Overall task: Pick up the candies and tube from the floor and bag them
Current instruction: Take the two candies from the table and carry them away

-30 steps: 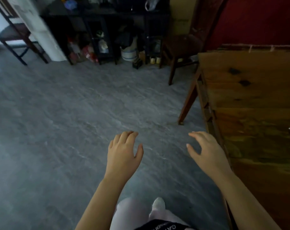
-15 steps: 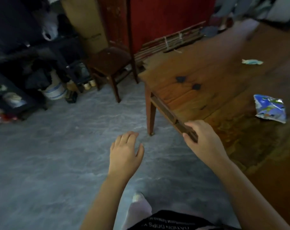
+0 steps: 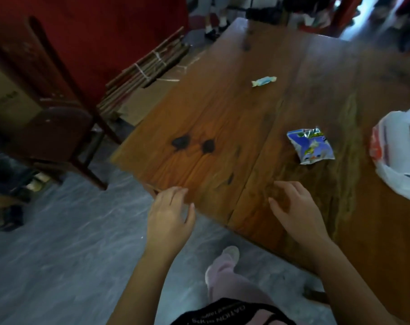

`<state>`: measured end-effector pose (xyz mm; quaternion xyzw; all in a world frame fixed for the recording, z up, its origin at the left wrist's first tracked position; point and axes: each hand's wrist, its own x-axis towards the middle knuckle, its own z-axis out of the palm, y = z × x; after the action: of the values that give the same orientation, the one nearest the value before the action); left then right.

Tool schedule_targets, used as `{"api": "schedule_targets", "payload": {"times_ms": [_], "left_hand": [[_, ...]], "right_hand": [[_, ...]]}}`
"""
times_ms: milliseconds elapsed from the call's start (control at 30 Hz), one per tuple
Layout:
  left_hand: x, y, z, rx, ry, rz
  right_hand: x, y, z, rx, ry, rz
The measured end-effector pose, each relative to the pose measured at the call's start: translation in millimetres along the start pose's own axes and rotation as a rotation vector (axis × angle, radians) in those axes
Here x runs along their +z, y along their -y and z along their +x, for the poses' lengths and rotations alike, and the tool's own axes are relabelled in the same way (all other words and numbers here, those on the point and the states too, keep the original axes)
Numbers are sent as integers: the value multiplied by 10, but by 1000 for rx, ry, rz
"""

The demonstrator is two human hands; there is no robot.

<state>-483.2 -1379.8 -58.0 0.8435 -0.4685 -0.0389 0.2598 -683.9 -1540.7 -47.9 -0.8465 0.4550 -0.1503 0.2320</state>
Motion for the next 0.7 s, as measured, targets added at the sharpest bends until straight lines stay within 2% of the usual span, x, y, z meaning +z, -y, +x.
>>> {"api": "schedule_targets", "payload": {"times_ms": [333, 567, 700], "left_hand": [[383, -380, 1428, 142, 143, 28], [607, -509, 1804, 246, 199, -2], [685, -492, 2013, 273, 258, -9]], "right_hand": [[-247, -660, 1195, 241, -170, -43], [-206, -964, 1488, 392, -36, -116], [-159, -945, 1534, 429, -67, -62]]}}
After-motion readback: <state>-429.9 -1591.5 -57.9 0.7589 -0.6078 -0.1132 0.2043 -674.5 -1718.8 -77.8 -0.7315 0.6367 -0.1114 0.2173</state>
